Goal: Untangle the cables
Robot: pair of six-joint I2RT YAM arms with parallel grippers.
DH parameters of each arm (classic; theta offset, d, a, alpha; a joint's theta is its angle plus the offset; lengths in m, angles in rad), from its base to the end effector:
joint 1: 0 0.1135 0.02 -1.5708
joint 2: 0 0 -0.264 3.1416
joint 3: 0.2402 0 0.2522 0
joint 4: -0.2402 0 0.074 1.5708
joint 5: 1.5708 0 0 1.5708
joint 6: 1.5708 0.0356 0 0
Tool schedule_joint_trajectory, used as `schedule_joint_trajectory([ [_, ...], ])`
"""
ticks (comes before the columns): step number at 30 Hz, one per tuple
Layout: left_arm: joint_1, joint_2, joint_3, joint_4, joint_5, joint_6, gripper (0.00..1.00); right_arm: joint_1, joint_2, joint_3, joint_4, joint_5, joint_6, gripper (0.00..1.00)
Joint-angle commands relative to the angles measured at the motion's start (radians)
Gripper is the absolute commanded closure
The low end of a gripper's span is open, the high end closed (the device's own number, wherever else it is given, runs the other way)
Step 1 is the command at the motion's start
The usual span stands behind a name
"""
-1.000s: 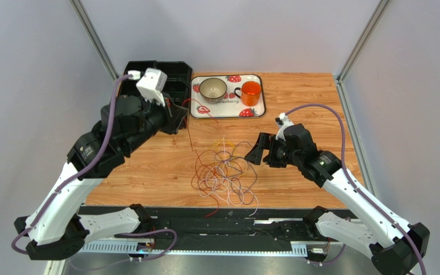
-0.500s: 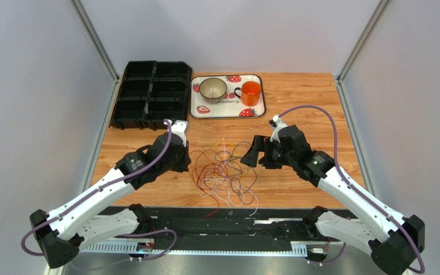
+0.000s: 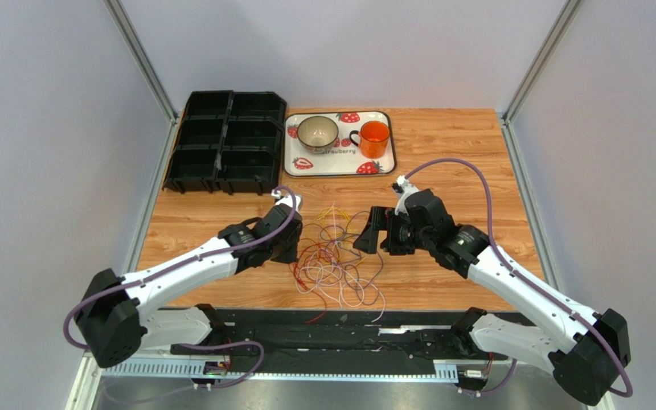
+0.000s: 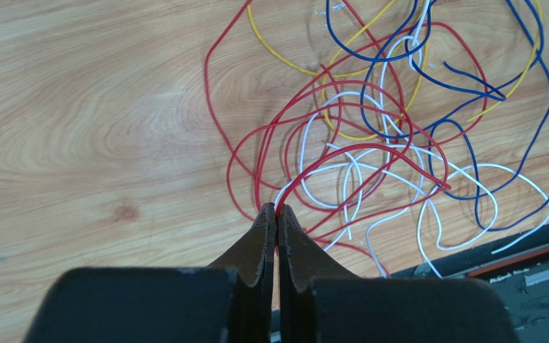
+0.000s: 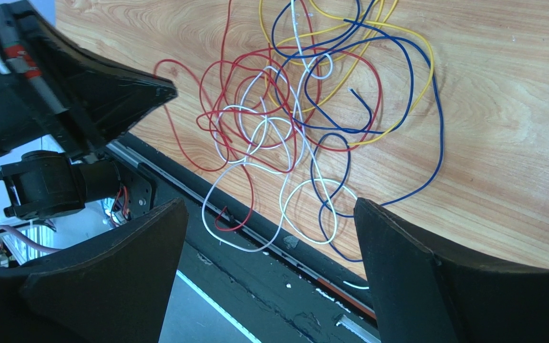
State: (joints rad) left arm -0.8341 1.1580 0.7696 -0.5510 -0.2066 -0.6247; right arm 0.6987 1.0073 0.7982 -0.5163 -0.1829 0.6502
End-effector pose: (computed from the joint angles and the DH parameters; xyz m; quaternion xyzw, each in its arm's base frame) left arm 0.1584 -0.1638 0.2302 0.0670 0.9437 -0.1327 0.2956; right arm 0.1586 0.1417 0.2722 -0.0595 0.9070 0.3202 0.2671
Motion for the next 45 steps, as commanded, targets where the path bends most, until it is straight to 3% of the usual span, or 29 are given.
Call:
schedule_joint_trajectory([
  [1,-0.023,0.078,0.0,0.125,0.007,-0.007,0.96,0.008,-0.01,-0.008,0.035,0.031,-0.003,0.09],
  [12,-0.039,0.077,-0.056,0.177,0.049,-0.043,0.71,0.01,0.005,-0.016,0.038,0.039,-0.015,0.09],
  [23,-0.04,0.014,-0.055,0.157,0.072,-0.026,0.66,0.01,0.017,-0.02,0.042,0.037,-0.02,0.09],
  [28,-0.045,-0.017,-0.064,0.161,0.105,0.002,0.59,0.01,0.019,-0.019,0.041,0.037,-0.021,0.09],
  [45,-0.071,0.114,-0.076,0.21,0.102,0.002,0.57,0.01,0.022,-0.028,0.044,0.036,-0.023,0.09],
])
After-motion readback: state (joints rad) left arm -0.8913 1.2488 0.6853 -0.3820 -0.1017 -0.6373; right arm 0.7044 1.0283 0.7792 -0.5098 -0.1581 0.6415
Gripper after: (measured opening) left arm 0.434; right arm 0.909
